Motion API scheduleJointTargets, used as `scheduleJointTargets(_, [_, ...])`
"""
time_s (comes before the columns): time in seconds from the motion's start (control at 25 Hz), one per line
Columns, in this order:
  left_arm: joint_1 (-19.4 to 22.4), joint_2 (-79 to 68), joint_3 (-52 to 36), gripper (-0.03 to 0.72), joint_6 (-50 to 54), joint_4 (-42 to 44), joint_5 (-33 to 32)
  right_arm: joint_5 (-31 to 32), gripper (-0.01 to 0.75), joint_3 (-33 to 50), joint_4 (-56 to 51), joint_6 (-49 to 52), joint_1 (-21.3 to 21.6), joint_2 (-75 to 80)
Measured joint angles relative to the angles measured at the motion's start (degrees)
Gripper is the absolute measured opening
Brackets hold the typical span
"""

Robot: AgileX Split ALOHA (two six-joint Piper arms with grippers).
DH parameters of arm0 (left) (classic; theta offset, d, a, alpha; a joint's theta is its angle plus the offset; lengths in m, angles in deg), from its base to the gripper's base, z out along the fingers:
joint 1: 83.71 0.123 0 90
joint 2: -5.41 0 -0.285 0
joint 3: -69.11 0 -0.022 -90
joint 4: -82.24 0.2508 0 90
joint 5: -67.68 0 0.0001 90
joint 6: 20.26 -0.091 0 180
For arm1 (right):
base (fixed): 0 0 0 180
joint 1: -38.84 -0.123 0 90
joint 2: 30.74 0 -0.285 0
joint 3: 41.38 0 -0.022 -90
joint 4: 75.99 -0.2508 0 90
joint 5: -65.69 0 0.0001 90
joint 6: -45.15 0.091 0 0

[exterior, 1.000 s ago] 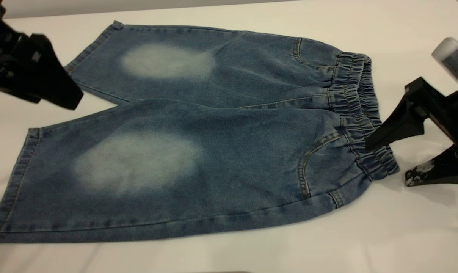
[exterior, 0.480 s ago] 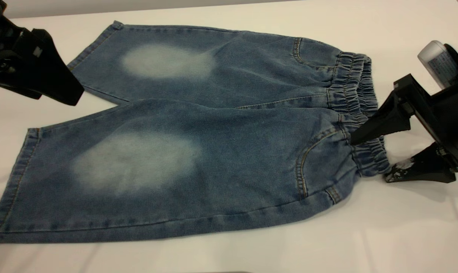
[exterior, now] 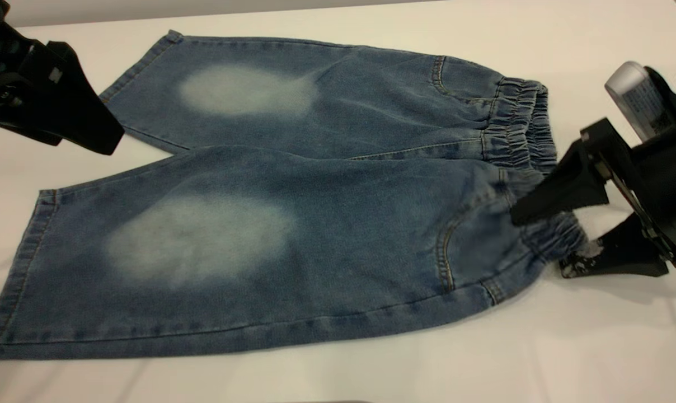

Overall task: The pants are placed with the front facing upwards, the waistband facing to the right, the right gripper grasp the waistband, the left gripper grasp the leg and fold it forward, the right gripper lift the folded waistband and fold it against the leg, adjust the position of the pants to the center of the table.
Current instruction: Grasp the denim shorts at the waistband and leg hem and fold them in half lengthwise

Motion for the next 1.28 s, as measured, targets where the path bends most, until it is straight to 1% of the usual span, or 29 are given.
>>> scheduleJointTargets(0.2, [-0.04, 0.00, 0.00, 0.535, 0.00, 0.00, -0.10, -1.01, 0.556, 0.00, -0.52, -0.20, 0.00, -0.06])
scheduleJointTargets(0.48, [-0.04, 0.00, 0.00, 0.535, 0.06, -0.04, -0.14, -1.19, 0.527, 0.00, -6.12, -6.17, 0.00, -0.01])
scheduleJointTargets(0.76, [-0.04, 0.00, 0.00, 0.535, 0.06, -0.04, -0.17, -0.88, 0.483, 0.00, -6.30, -9.05, 0.00, -0.01])
scheduleJointTargets(0.92, [-0.04, 0.00, 0.00, 0.535, 0.06, 0.02, -0.45, -0.88, 0.433, 0.00, -6.45, -9.05, 0.00, 0.26])
scheduleJointTargets(1.12, [-0.04, 0.00, 0.00, 0.535, 0.11, 3.09, -0.30, -0.12, 0.353, 0.00, -8.67, -9.05, 0.00, 2.45])
scheduleJointTargets(1.2, [-0.04, 0.00, 0.00, 0.535, 0.80, 4.56, -0.30, 0.81, 0.311, 0.00, -8.83, -9.24, 0.00, 3.30])
scheduleJointTargets(1.28, [-0.04, 0.00, 0.00, 0.535, 2.00, 6.16, -0.30, 1.51, 0.224, 0.00, -8.96, -9.99, 0.00, 3.84])
